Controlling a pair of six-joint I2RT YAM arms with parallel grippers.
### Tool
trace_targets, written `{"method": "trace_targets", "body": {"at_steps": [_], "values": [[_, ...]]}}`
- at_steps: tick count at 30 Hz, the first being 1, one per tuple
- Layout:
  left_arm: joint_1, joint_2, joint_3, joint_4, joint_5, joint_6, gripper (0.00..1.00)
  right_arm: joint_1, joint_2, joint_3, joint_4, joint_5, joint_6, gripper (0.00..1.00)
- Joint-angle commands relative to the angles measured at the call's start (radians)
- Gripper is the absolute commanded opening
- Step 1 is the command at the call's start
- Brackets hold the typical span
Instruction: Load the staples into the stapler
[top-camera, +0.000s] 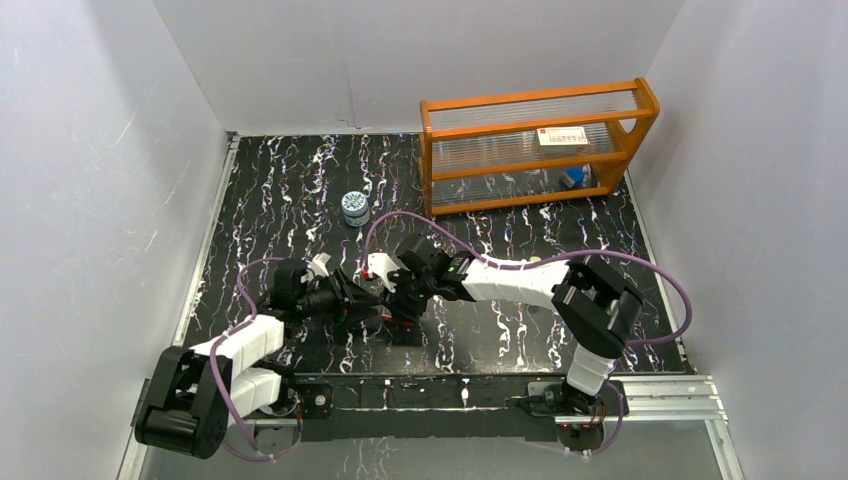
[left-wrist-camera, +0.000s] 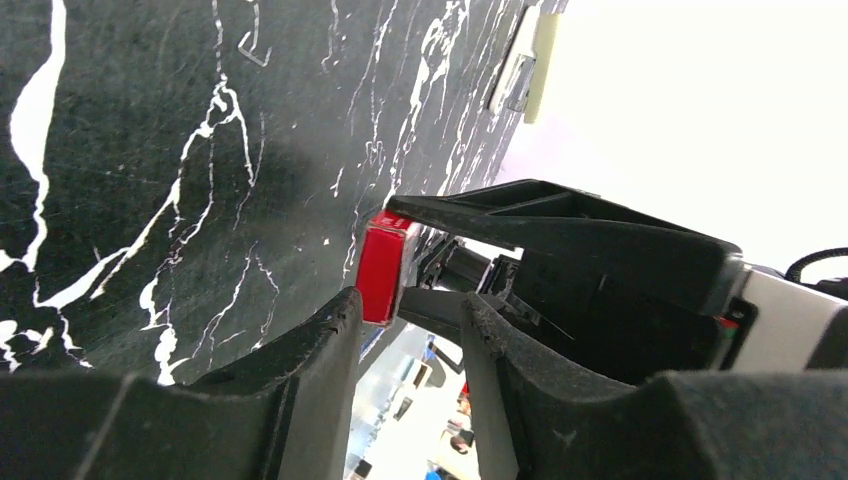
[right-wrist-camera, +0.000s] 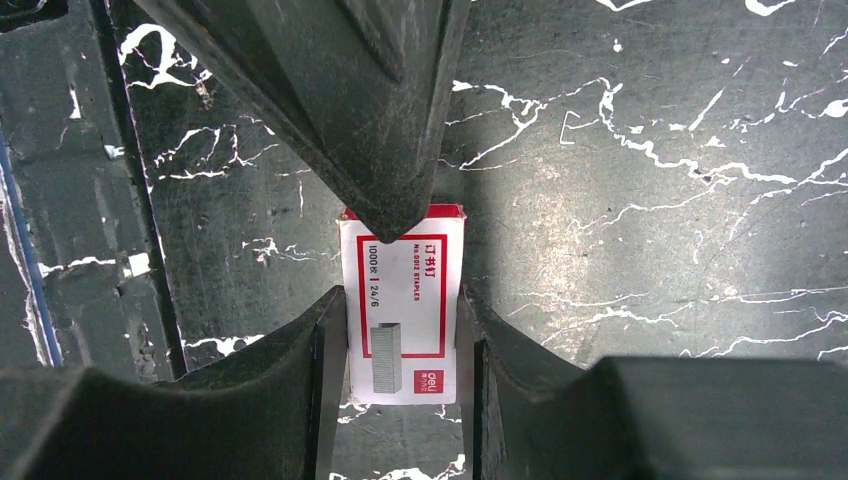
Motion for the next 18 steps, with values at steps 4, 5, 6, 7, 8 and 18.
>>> {"method": "trace_targets", "body": {"at_steps": [4,5,6,7,8,18], "values": [[-0.015,0.038,-0.015,0.122,0.040,-0.029,0.38,-0.002,-0.026,0.006,0.071,-0.035,0.018,0.44],[-0.017,0.041,-0.013,0.121,0.041,-0.027,0.38,-0.002,-0.025,0.008,0.071,-0.037,0.018,0.44],[-0.019,0.045,-0.009,0.121,0.042,-0.025,0.37,-0.002,-0.025,0.008,0.071,-0.038,0.018,0.44],[-0.021,0.050,-0.005,0.120,0.042,-0.021,0.34,-0.002,-0.024,0.008,0.073,-0.038,0.019,0.44],[-0.022,0.055,-0.001,0.118,0.040,-0.014,0.31,-0.002,-0.025,0.007,0.077,-0.038,0.021,0.44],[-0.043,0.120,0.046,0.072,0.043,0.050,0.25,-0.002,-0.020,0.018,0.110,-0.051,0.031,0.45]]}}
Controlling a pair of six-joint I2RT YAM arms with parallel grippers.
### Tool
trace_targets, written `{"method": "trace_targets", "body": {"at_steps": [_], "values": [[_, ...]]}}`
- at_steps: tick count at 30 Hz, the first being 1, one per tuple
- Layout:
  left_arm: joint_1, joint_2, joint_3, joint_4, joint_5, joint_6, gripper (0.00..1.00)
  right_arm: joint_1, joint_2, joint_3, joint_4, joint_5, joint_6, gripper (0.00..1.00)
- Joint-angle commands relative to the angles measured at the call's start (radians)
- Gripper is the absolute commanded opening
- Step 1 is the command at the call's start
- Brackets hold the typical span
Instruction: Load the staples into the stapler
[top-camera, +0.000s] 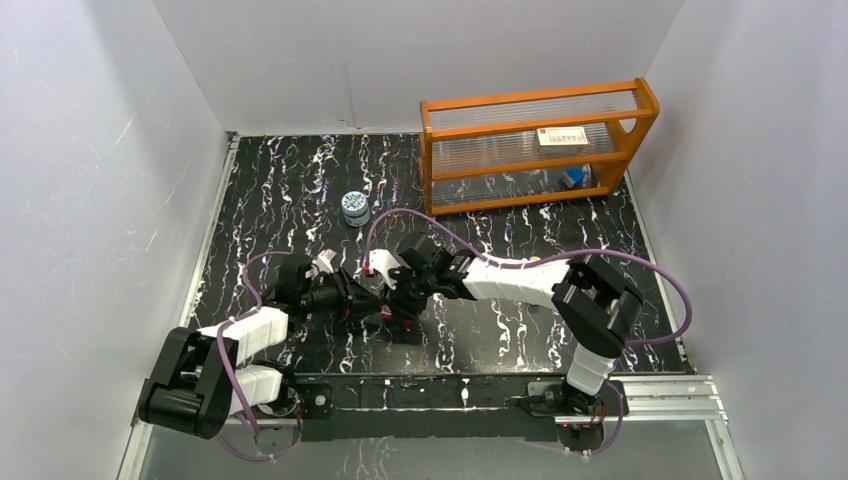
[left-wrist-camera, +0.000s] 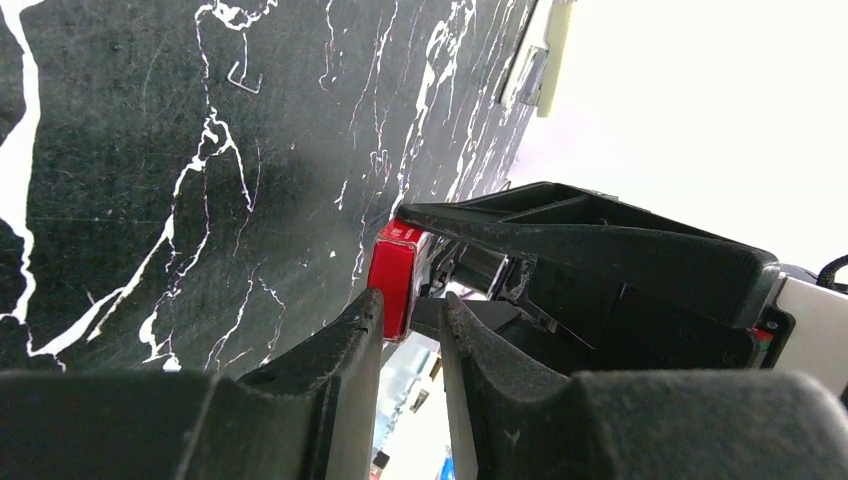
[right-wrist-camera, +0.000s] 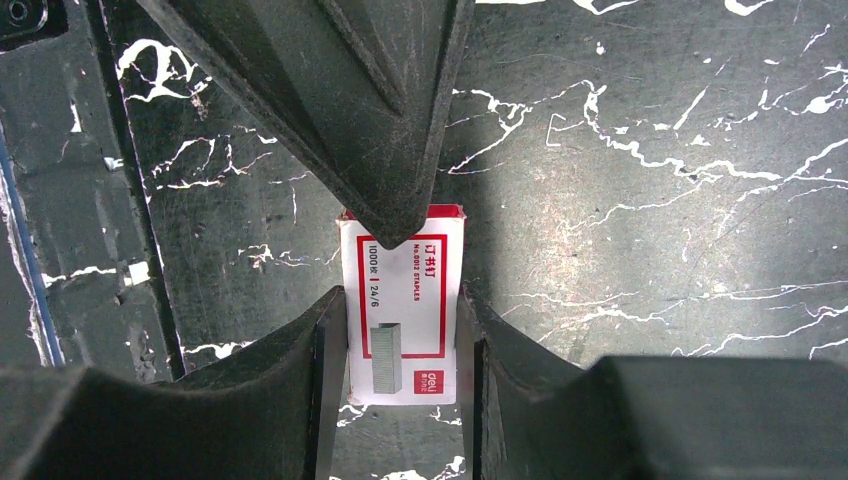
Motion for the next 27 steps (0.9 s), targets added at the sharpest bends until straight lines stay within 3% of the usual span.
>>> {"method": "trace_targets", "body": {"at_steps": [1,27], "values": [[-0.025,0.027,0.035,0.011,0.038,0.028,0.25,0.005,-0.017,0.019,0.090,-0.045,0.005,0.45],[-0.105,0.166,0.029,0.082,-0.021,0.005,0.29,0.008,0.114,0.147,0.027,-0.016,-0.069,0.52]]}}
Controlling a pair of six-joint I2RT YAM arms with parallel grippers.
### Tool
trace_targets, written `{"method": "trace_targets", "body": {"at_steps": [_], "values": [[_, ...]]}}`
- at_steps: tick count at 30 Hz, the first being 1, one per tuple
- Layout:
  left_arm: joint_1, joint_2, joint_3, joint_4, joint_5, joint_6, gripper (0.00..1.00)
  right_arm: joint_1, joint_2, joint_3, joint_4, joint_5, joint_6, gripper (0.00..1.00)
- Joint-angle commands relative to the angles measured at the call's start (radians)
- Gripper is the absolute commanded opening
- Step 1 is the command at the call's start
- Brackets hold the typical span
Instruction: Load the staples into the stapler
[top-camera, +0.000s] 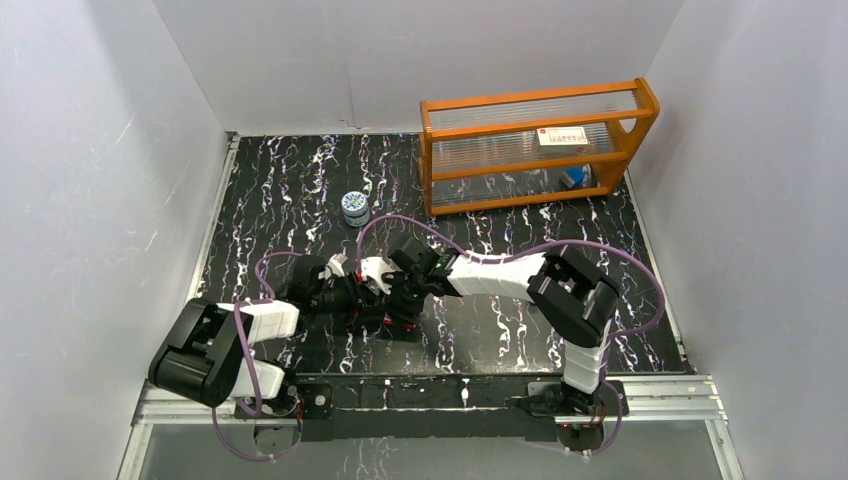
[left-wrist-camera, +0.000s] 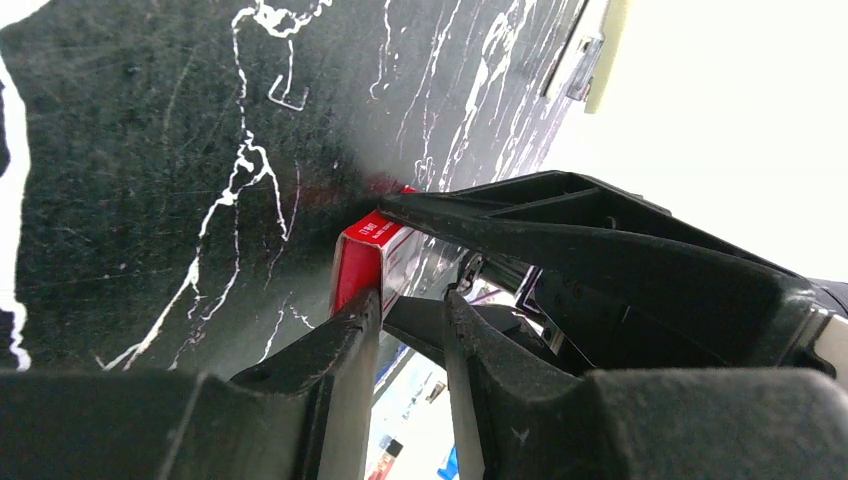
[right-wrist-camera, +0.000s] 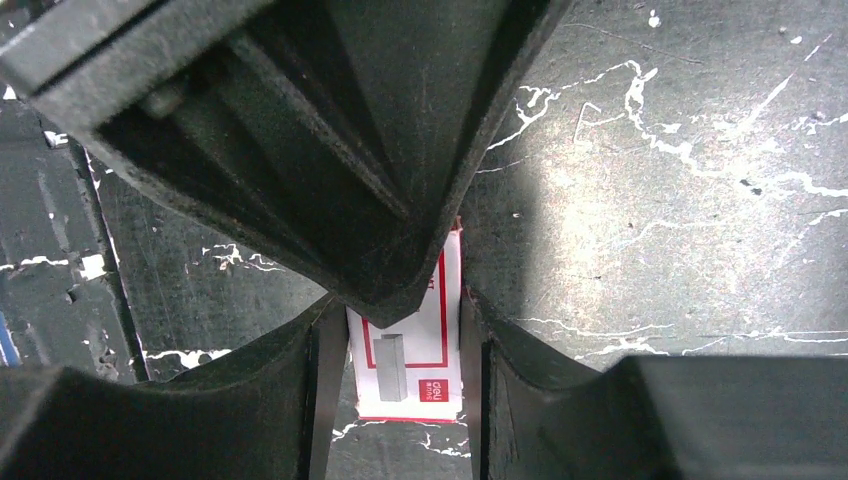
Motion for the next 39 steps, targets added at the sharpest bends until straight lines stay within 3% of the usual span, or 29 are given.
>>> {"method": "trace_targets", "body": {"at_steps": [1,4,10,13,18,24,28,30,39], "values": [[-0.018,0.014,0.011,-0.009,0.022,0.009,0.29,0.006,-0.003,0.068,0.105,-0.006,-0.018,0.52],[-0.018,0.039,0.013,-0.022,0.015,0.023,0.29,0.006,0.000,0.063,0.094,-0.001,-0.015,0.54],[-0.018,-0.010,0.053,-0.164,-0.090,0.105,0.35,0.005,-0.075,-0.012,0.079,0.027,-0.017,0.77],[-0.018,-0.007,0.056,-0.155,-0.085,0.111,0.37,0.004,-0.095,-0.049,0.059,0.034,-0.036,0.81],[-0.018,0.043,0.037,-0.076,-0.039,0.092,0.37,0.004,-0.112,-0.092,0.020,0.034,-0.091,0.78],[-0.018,0.095,0.022,0.017,0.005,0.052,0.30,0.004,-0.097,-0.103,0.025,0.060,-0.137,0.75],[-0.018,0.104,0.032,-0.014,0.011,0.067,0.25,0.006,-0.057,-0.063,0.007,0.082,-0.148,0.55],[-0.018,0.103,0.041,-0.037,0.011,0.085,0.23,0.009,-0.053,-0.059,0.010,0.109,-0.142,0.51],[-0.018,0.124,0.025,0.054,0.071,0.045,0.20,0.029,-0.080,-0.075,0.052,0.142,-0.142,0.52]]}}
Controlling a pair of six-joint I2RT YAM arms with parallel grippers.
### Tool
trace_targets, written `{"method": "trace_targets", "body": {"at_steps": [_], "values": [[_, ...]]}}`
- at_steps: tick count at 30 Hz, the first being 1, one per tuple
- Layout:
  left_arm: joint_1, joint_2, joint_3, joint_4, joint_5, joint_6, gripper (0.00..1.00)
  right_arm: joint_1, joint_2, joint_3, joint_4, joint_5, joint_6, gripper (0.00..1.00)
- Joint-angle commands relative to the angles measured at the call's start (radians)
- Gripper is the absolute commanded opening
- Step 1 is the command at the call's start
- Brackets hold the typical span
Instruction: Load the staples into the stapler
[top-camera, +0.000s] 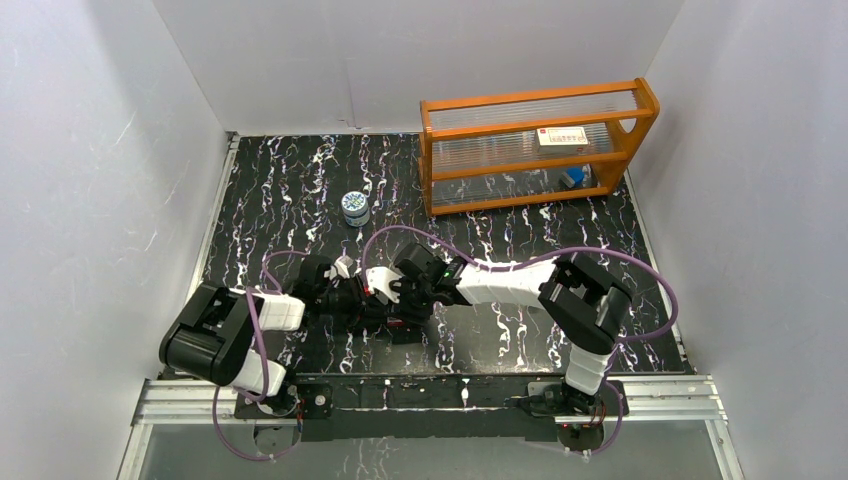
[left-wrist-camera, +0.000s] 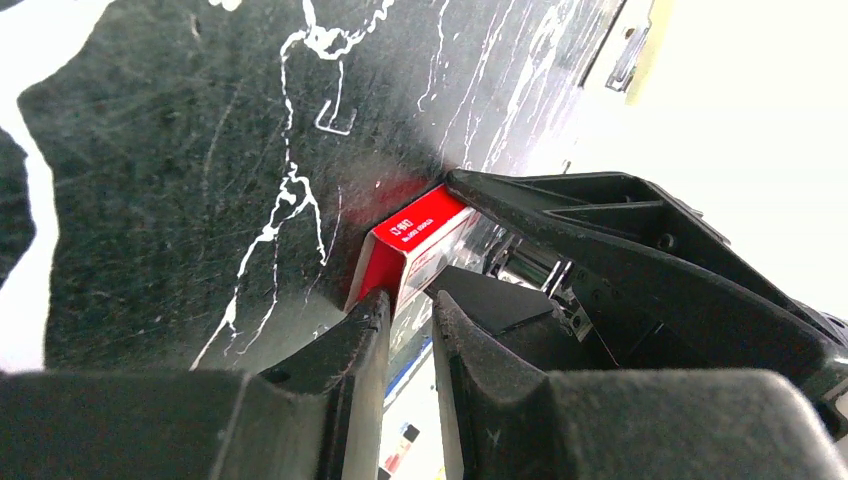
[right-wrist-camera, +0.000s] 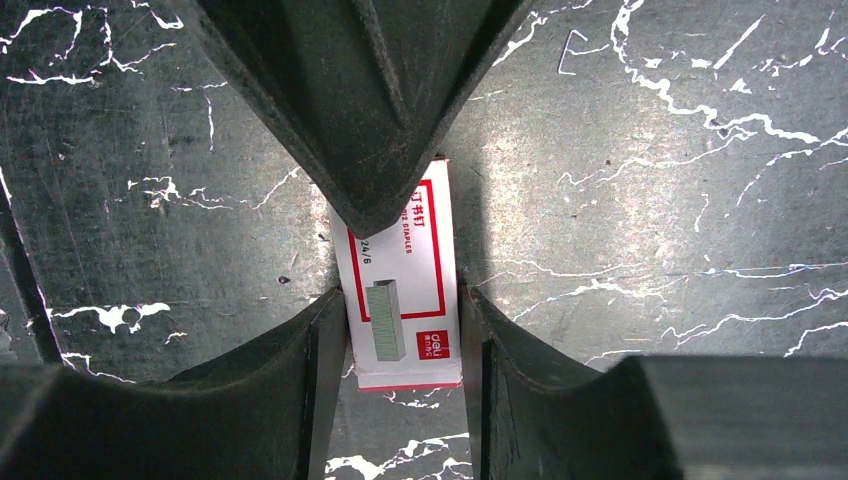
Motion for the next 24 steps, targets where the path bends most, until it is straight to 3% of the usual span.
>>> {"method": "trace_targets", "body": {"at_steps": [1,15,24], "values": [[-0.004,0.019,-0.002,0.062,0.075,-0.013,0.20,0.010,-0.015,0.020,0.033,0.006,-0.013,0.52],[-0.004,0.043,-0.002,0.081,0.066,-0.028,0.20,0.015,0.015,0.091,0.052,-0.043,0.024,0.54],[-0.002,0.019,0.057,-0.074,0.020,0.058,0.23,-0.048,-0.136,0.006,0.014,-0.040,0.038,0.82]]}}
